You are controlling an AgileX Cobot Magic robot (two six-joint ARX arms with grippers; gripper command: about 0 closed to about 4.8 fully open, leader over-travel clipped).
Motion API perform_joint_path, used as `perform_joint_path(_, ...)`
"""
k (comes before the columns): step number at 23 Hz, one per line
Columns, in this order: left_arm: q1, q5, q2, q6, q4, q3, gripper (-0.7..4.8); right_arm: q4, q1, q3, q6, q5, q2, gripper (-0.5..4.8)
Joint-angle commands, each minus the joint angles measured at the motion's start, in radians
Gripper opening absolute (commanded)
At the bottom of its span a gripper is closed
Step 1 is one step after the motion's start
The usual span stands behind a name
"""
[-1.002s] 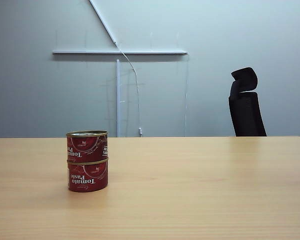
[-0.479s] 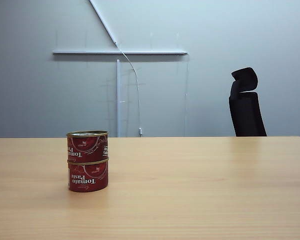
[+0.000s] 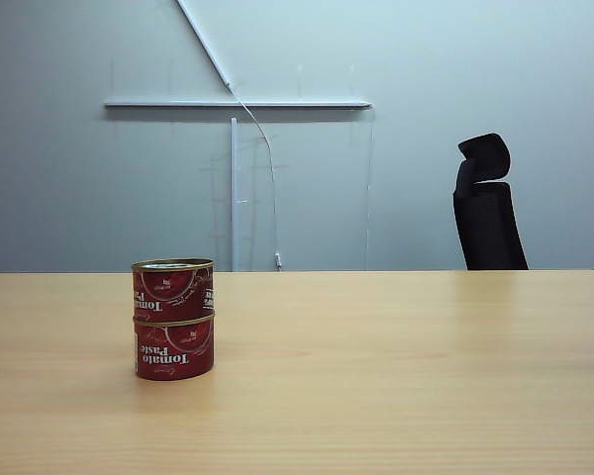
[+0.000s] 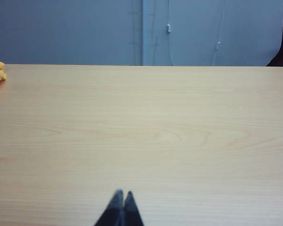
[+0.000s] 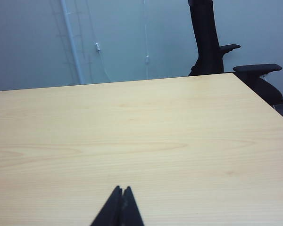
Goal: Stack a can of tomatoes on the right onto the can of tomatoes on the left.
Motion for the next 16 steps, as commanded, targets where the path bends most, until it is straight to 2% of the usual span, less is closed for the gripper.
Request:
perform_joint_path(1,0.0,0.002,0.002,0.007,0.013,0.002,-0.02,0.018,0.018,-0.004,-0.006,0.006,-0.002,-0.05)
perform_joint_path(16,0.0,0.001,0.002,0.007,0.013,0.002,-0.02,0.017,0.023,-0.004,-0.023,0.002,-0.002,-0.05)
